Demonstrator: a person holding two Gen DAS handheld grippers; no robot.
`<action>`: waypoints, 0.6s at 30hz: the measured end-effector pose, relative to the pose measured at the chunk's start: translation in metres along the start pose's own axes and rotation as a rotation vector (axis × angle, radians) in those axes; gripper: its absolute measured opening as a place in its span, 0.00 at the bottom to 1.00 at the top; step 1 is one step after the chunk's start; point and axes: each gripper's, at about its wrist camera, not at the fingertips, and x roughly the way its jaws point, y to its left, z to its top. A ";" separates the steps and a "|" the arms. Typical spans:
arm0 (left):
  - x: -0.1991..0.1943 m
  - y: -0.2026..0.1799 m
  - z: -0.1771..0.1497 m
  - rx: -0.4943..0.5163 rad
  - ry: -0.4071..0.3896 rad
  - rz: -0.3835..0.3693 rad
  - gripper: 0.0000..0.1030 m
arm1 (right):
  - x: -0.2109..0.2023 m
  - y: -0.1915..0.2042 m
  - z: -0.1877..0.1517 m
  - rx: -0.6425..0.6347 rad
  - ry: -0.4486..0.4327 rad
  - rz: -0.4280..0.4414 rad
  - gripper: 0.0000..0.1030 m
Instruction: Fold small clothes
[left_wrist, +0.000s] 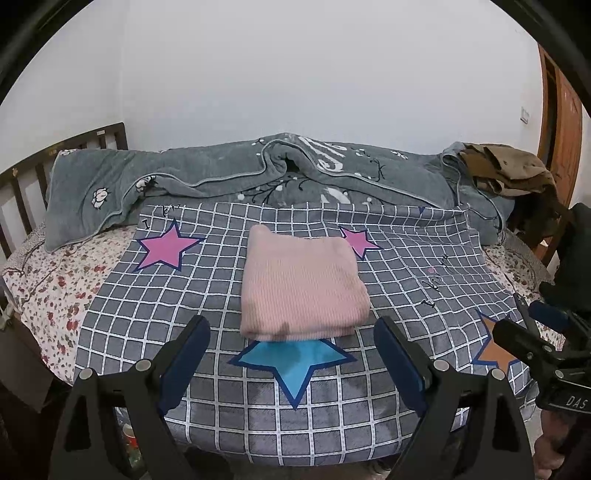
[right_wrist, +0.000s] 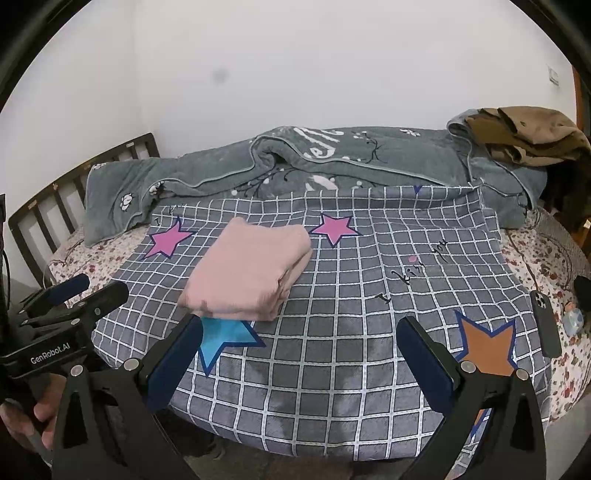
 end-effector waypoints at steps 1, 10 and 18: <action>0.000 0.000 0.000 0.000 0.000 -0.001 0.87 | 0.000 0.000 0.000 0.000 0.000 0.000 1.00; -0.001 0.002 0.000 -0.002 -0.001 -0.001 0.87 | -0.001 0.001 -0.001 -0.005 0.001 0.002 1.00; -0.005 0.009 -0.001 -0.009 0.000 0.003 0.87 | -0.003 0.003 -0.002 -0.004 0.000 0.003 1.00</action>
